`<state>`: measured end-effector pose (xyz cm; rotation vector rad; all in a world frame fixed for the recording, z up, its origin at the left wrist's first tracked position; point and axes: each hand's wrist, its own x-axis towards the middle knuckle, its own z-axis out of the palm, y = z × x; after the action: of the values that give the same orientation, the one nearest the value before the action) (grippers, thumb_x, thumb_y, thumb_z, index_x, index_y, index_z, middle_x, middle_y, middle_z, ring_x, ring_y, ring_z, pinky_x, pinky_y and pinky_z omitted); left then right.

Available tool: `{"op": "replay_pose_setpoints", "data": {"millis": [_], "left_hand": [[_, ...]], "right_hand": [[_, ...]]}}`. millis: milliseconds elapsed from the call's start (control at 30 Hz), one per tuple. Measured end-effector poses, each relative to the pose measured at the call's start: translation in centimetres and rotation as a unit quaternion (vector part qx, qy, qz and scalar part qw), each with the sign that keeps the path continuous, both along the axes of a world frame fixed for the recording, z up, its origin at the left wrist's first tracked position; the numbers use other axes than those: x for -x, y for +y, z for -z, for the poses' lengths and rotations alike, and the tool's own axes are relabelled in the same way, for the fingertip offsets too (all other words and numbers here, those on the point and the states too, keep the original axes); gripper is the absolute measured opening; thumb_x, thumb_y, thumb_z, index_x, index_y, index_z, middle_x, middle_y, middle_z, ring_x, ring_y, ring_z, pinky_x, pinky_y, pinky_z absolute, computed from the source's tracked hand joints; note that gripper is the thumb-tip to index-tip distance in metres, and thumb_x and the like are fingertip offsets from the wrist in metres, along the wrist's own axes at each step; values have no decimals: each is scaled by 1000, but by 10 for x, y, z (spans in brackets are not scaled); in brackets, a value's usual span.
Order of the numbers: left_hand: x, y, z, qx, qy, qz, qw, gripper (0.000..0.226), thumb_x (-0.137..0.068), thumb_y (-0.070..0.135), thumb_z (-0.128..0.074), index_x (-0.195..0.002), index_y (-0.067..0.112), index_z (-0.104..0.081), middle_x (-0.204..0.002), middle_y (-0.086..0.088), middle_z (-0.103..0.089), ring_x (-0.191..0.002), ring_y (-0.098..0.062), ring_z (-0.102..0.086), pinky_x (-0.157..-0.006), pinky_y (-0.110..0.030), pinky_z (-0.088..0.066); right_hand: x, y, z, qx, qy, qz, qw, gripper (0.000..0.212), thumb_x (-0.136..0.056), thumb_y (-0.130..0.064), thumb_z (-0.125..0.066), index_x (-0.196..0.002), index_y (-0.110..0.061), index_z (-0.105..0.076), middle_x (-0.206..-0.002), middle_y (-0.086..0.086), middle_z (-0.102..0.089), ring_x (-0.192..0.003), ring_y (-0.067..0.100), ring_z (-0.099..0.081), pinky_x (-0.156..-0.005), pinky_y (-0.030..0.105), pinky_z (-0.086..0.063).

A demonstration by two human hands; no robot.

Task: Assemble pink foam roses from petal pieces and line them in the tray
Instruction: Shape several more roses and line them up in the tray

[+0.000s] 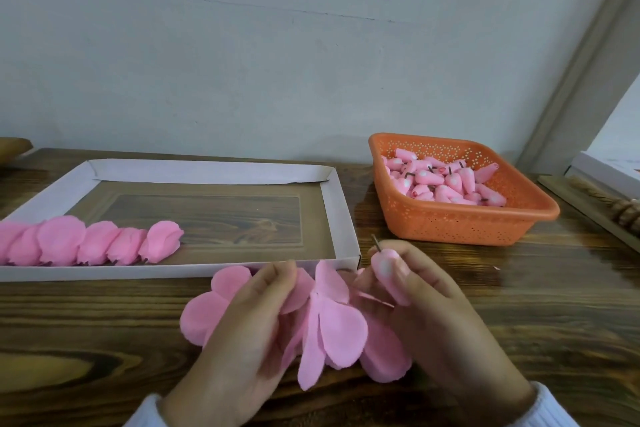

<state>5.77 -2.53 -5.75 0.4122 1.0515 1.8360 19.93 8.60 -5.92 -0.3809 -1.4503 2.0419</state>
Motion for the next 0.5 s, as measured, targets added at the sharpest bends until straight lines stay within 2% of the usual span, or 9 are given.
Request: {"op": "replay_pose_setpoints", "data": {"millis": [100, 167, 233, 267, 333, 400, 433, 467, 500], "left_hand": [[-1, -1, 5, 28, 130, -18, 991, 22, -75, 38, -59, -61, 21, -58, -58, -1, -49, -52, -13, -48, -49, -26, -37], [-1, -2, 6, 35, 257, -45, 965, 23, -77, 48, -55, -70, 26, -59, -58, 1, -52, -55, -15, -48, -51, -28, -36], [-1, -2, 9, 26, 372, -88, 924, 30, -81, 55, -51, -75, 26, -57, -58, 4, -54, -55, -5, -50, -54, -18, -40], [-1, -2, 9, 21, 405, -111, 907, 32, -86, 53, -50, -75, 24, -56, -60, 5, -55, -56, -2, -51, -57, -15, -42], [-2, -2, 9, 22, 440, -139, 887, 34, -86, 49, -50, -75, 17, -55, -65, 3, -54, -60, 1, -51, -60, -8, -40], [-5, -2, 4, 37, 401, -129, 906, 35, -81, 49, -51, -70, 16, -57, -63, 2, -54, -59, 1, -51, -57, -6, -40], [-6, -2, 1, 30, 321, -109, 940, 37, -81, 48, -53, -70, 14, -61, -60, 5, -56, -60, -1, -54, -56, -8, -43], [-6, -1, 2, 9, 193, -63, 979, 39, -81, 49, -55, -69, 14, -68, -65, 5, -64, -64, -7, -61, -57, -15, -48], [-5, 0, 4, -14, 52, 3, 999, 45, -79, 51, -53, -71, 13, -74, -75, -4, -71, -70, -17, -68, -58, -23, -54]], "right_hand": [[-1, -3, -1, 27, 17, -94, 995, 36, -85, -29, -69, -102, 0, -57, -88, 17, -60, -72, 22, -61, -63, 31, -51], [-2, -4, -2, 10, 6, -130, 991, 33, -87, -28, -68, -105, -2, -59, -85, 15, -64, -56, 17, -59, -47, 24, -38], [-2, -4, -1, -27, -19, -137, 990, 35, -84, -35, -72, -106, -10, -64, -85, 14, -66, -55, 21, -51, -45, 28, -25], [-2, -3, -1, -39, -28, -134, 990, 35, -83, -37, -73, -106, -12, -65, -86, 14, -67, -61, 25, -49, -48, 32, -27], [-3, -2, -1, -37, -26, -132, 990, 35, -82, -36, -75, -106, -12, -66, -86, 14, -68, -73, 28, -56, -58, 32, -42], [-4, -1, -2, -25, -17, -117, 993, 35, -80, -33, -77, -103, -9, -66, -85, 14, -67, -77, 22, -63, -67, 29, -51], [-4, -1, -3, -33, -22, -95, 995, 34, -79, -34, -77, -101, -9, -66, -85, 14, -67, -78, 21, -62, -71, 29, -51], [-4, 0, -3, -47, -32, -69, 996, 34, -80, -34, -76, -100, -9, -65, -85, 14, -67, -80, 22, -61, -74, 31, -49], [-3, -1, -3, -60, -40, -45, 996, 32, -81, -33, -74, -99, -8, -65, -86, 13, -66, -81, 22, -60, -75, 32, -48]]}}
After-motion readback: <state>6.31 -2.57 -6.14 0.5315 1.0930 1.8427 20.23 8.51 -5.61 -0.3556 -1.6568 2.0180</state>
